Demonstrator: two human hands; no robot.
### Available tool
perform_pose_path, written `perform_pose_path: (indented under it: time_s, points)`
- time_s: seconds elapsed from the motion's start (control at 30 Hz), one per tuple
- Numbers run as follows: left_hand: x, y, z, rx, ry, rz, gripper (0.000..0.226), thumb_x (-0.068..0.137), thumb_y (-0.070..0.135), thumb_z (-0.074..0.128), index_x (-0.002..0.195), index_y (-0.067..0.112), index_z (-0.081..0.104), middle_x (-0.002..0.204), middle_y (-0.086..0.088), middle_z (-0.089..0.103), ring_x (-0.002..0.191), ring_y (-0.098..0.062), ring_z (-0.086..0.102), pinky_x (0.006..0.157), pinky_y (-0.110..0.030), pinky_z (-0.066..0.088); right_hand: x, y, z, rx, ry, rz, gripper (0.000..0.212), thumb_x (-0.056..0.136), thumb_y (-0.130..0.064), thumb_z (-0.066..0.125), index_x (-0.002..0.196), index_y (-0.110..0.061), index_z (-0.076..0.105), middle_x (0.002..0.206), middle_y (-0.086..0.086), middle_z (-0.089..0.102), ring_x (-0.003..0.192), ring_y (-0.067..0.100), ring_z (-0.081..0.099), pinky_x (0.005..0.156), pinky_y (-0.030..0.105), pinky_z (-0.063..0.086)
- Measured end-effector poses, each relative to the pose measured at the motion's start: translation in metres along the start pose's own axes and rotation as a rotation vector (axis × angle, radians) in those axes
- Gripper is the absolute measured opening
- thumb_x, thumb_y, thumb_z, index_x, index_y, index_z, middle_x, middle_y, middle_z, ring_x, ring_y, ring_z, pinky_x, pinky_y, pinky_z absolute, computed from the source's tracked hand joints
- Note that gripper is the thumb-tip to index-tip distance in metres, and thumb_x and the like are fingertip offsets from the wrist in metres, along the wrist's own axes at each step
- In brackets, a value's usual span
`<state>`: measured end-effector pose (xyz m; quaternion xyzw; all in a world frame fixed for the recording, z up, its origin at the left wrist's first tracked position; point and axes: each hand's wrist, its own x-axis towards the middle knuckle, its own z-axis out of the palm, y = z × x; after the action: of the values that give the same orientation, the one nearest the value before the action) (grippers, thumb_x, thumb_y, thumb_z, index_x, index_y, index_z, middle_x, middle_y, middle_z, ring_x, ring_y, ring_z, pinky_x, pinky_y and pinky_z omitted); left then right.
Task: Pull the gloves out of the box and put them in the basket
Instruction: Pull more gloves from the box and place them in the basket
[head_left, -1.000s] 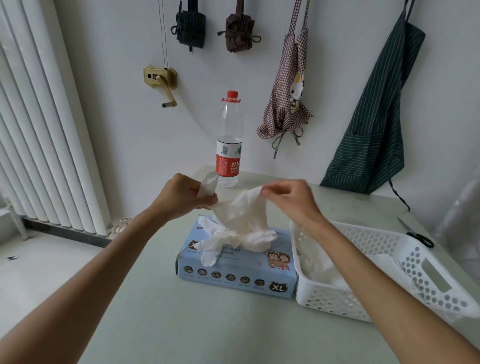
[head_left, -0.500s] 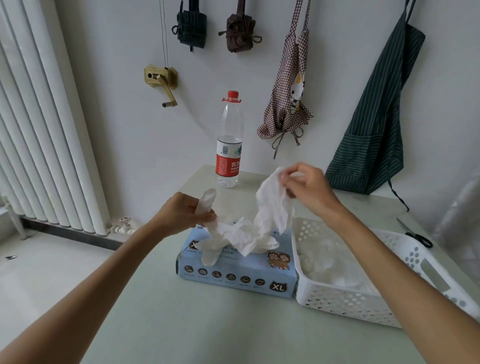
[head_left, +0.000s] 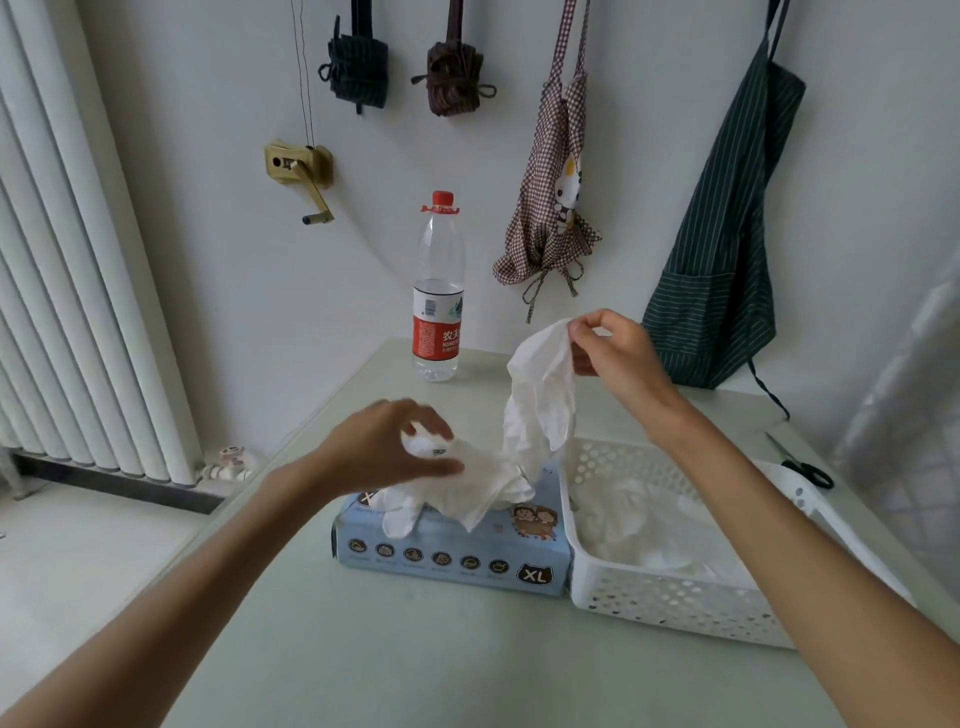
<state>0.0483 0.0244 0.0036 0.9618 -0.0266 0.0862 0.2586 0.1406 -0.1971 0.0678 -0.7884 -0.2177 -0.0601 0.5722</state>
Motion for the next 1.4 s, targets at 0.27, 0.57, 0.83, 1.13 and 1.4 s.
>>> perform_pose_path:
  time_s: [0.27, 0.57, 0.83, 1.13, 1.4]
  points:
    - [0.014, -0.001, 0.034, 0.436, -0.105, -0.014, 0.031, 0.089, 0.045, 0.057, 0.114, 0.030, 0.066, 0.114, 0.010, 0.066, 0.100, -0.013, 0.059, 0.075, -0.022, 0.040, 0.004, -0.005, -0.013, 0.420, -0.145, 0.276, 0.026, 0.099, -0.019, 0.040, 0.080, -0.018, 0.057, 0.068, -0.004, 0.060, 0.063, 0.009, 0.055, 0.057, 0.022, 0.042]
    - [0.021, 0.078, -0.015, -0.558, -0.270, 0.088, 0.078, 0.074, 0.064, 0.047, 0.141, 0.026, 0.037, 0.136, 0.012, 0.048, 0.123, -0.007, 0.048, 0.103, -0.029, 0.041, -0.010, -0.024, -0.039, 0.483, -0.421, 0.294, 0.038, 0.101, -0.023, 0.034, 0.112, -0.002, 0.063, 0.096, 0.010, 0.073, 0.079, 0.013, 0.065, 0.067, 0.022, 0.052]
    - [0.038, 0.119, 0.019, -0.879, -0.005, -0.100, 0.026, 0.084, 0.020, 0.069, 0.106, 0.007, 0.067, 0.098, -0.004, 0.072, 0.086, -0.013, 0.070, 0.070, -0.020, 0.057, -0.047, 0.004, -0.072, 0.225, -0.376, 0.398, 0.058, 0.078, -0.057, 0.065, 0.121, -0.018, 0.058, 0.116, 0.001, 0.067, 0.107, 0.017, 0.064, 0.093, 0.036, 0.051]
    - [0.043, 0.145, 0.034, -0.822, 0.029, -0.076, 0.013, 0.086, 0.012, 0.066, 0.096, 0.005, 0.070, 0.086, -0.004, 0.070, 0.071, -0.009, 0.067, 0.060, -0.016, 0.056, -0.074, 0.020, -0.112, -0.057, -0.172, 0.328, 0.025, 0.082, -0.009, 0.071, 0.104, -0.019, 0.062, 0.097, 0.001, 0.070, 0.078, 0.012, 0.067, 0.059, 0.019, 0.053]
    - [0.048, 0.145, 0.019, -0.523, -0.364, 0.175, 0.092, 0.068, 0.039, 0.075, 0.146, 0.031, 0.027, 0.149, 0.014, 0.030, 0.133, -0.002, 0.032, 0.108, -0.025, 0.033, -0.066, -0.002, -0.142, -0.229, -0.307, 0.114, 0.017, 0.089, -0.017, 0.065, 0.097, -0.029, 0.073, 0.093, -0.006, 0.073, 0.089, 0.005, 0.068, 0.081, 0.019, 0.053]
